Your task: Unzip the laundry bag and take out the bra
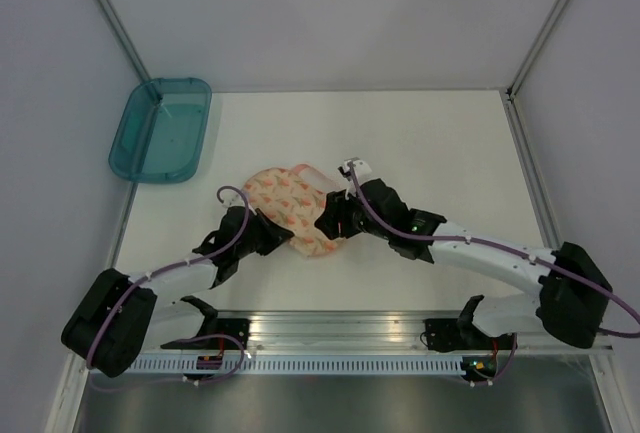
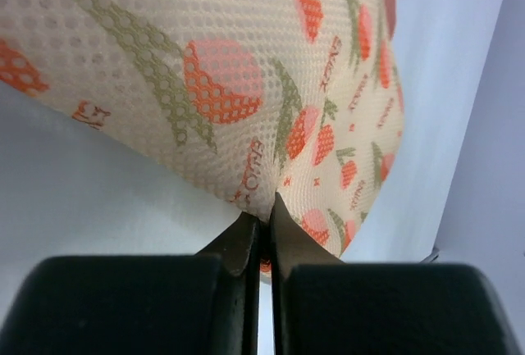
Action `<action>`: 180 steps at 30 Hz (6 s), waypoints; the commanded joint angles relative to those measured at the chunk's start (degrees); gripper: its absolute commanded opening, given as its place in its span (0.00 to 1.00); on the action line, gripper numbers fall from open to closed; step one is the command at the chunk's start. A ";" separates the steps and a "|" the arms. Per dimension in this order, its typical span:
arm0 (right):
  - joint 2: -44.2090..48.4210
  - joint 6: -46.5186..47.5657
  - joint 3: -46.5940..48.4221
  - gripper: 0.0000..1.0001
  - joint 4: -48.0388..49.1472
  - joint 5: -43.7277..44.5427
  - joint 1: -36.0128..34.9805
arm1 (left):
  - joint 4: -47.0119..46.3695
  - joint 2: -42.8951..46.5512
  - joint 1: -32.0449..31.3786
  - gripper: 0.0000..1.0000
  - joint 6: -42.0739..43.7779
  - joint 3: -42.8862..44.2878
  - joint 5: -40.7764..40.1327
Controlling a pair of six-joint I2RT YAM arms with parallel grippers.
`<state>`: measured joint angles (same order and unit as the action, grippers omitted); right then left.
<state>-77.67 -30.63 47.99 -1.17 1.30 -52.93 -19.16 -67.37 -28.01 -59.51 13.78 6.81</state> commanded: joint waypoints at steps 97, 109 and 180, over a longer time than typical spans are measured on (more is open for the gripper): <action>-0.02 -10.86 -10.37 0.00 -7.63 34.48 -16.60 | 8.69 -23.69 -1.96 0.87 5.72 26.94 15.87; -2.66 -6.11 -9.84 0.00 8.11 23.49 -16.16 | 3.70 -9.36 -3.80 0.87 -8.95 11.19 13.32; -8.37 -5.14 -11.60 0.01 20.15 -8.85 -2.53 | 10.38 -8.48 -1.96 0.88 -5.35 14.44 12.18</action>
<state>-84.05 -35.62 35.05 11.27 -0.16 -55.44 -3.73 -79.55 -29.43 -58.94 30.17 20.36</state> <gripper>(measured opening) 0.009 0.874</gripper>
